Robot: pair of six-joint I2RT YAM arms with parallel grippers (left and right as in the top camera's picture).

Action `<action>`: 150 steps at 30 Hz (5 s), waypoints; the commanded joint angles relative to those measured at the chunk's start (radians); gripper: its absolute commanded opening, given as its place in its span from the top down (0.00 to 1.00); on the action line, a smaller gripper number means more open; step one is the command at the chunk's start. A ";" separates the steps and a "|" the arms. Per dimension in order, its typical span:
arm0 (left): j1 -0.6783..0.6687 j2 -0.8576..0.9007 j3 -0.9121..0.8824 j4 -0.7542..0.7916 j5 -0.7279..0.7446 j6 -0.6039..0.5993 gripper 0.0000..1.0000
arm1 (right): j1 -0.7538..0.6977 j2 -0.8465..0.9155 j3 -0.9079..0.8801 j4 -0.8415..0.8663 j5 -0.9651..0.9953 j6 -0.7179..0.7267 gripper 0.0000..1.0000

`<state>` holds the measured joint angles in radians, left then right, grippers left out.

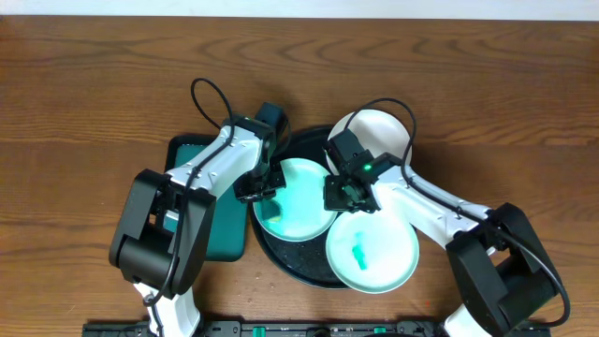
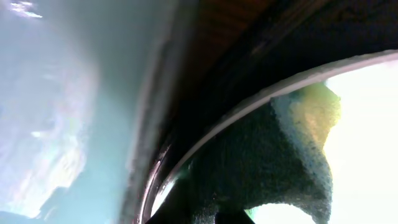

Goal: Clean dirty plates on tray and stack at the side
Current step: 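Scrub the left white plate with the sponge in the left gripper, then return the sponge to the water tray and release it with the left gripper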

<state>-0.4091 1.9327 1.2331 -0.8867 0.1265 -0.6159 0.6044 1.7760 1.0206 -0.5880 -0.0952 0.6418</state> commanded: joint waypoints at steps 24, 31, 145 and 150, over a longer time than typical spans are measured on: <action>-0.164 0.088 -0.058 0.254 0.577 0.169 0.93 | 0.005 0.010 -0.003 -0.021 0.012 -0.010 0.99; -0.156 0.087 -0.058 0.212 0.656 0.255 0.92 | 0.006 0.010 -0.003 -0.030 0.012 -0.010 0.99; 0.238 -0.299 -0.026 -0.178 -0.274 0.132 0.93 | 0.005 0.010 -0.003 -0.045 0.016 0.000 0.99; 0.300 -0.195 -0.040 -0.138 -0.207 0.190 0.93 | 0.005 0.010 -0.003 -0.036 0.016 0.000 0.99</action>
<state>-0.1246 1.6802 1.2156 -1.0313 -0.1196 -0.4747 0.5938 1.7737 1.0199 -0.6399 -0.0582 0.6353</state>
